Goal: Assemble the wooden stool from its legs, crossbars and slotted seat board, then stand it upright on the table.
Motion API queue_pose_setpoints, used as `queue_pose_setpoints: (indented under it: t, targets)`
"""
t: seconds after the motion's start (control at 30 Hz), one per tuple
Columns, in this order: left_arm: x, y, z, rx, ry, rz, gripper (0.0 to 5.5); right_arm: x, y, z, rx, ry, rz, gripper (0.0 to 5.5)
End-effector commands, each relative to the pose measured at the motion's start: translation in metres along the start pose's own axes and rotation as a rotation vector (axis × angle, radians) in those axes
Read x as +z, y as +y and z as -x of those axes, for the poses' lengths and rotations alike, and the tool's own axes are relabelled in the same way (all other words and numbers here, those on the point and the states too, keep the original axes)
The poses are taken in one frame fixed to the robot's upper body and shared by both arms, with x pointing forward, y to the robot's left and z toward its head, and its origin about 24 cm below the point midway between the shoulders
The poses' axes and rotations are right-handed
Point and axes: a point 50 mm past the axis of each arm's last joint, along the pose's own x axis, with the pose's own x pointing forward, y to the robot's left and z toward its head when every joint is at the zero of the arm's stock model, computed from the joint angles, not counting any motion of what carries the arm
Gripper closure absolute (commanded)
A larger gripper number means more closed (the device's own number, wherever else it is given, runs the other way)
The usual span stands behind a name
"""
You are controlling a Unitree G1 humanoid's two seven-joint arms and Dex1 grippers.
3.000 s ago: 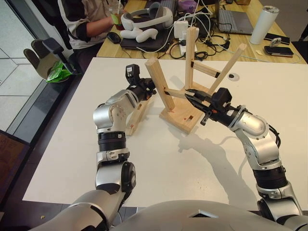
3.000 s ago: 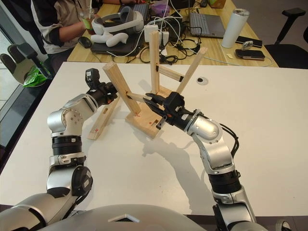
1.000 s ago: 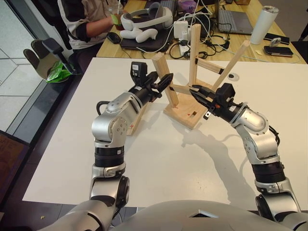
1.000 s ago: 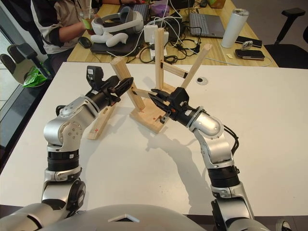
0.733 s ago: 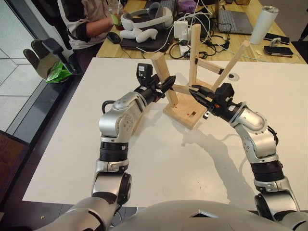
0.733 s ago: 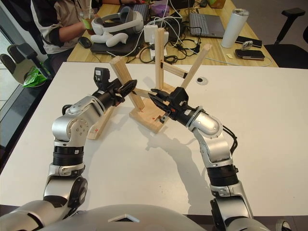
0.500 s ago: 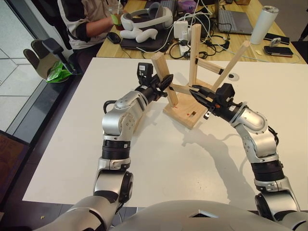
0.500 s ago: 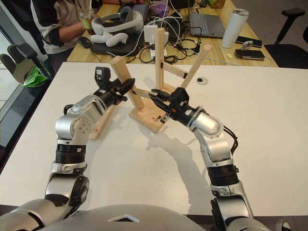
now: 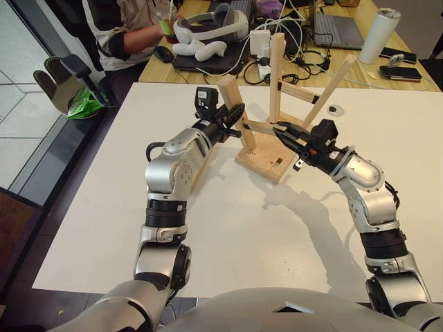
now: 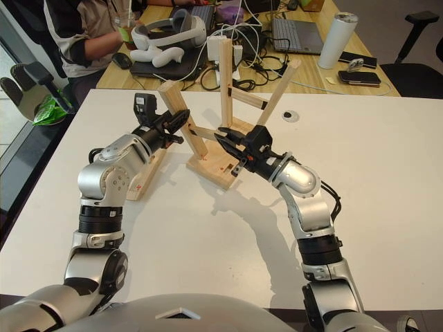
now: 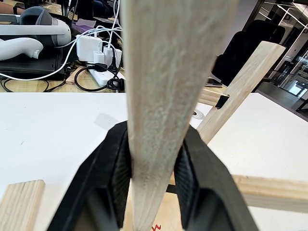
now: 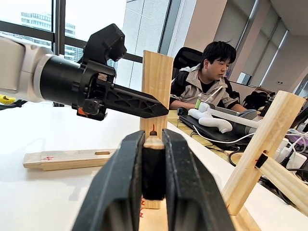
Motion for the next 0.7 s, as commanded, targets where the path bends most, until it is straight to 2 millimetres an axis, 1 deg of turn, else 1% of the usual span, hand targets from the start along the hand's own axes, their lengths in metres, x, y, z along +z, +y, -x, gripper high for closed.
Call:
queue_pose_setpoints:
  t: [0.03,0.2,0.5,0.57,0.7]
  targets:
    - [0.009,-0.009,-0.006,-0.062,-0.007,-0.025,4.43,0.006,-0.005,-0.006,-0.023,-0.026,0.018,5.1]
    - [0.011,-0.006,-0.007,-0.079,0.013,-0.029,4.43,0.005,-0.008,-0.005,-0.059,-0.051,0.016,5.1]
    - [0.011,-0.003,-0.008,-0.099,0.046,-0.027,4.44,0.009,-0.009,-0.005,-0.072,-0.072,0.035,5.1]
    - [0.011,-0.002,-0.008,-0.105,0.056,-0.023,4.44,0.004,-0.01,-0.005,-0.067,-0.05,0.038,5.1]
    - [0.012,-0.002,-0.009,-0.117,0.066,-0.018,4.44,-0.022,-0.008,0.001,0.032,0.115,0.032,5.1]
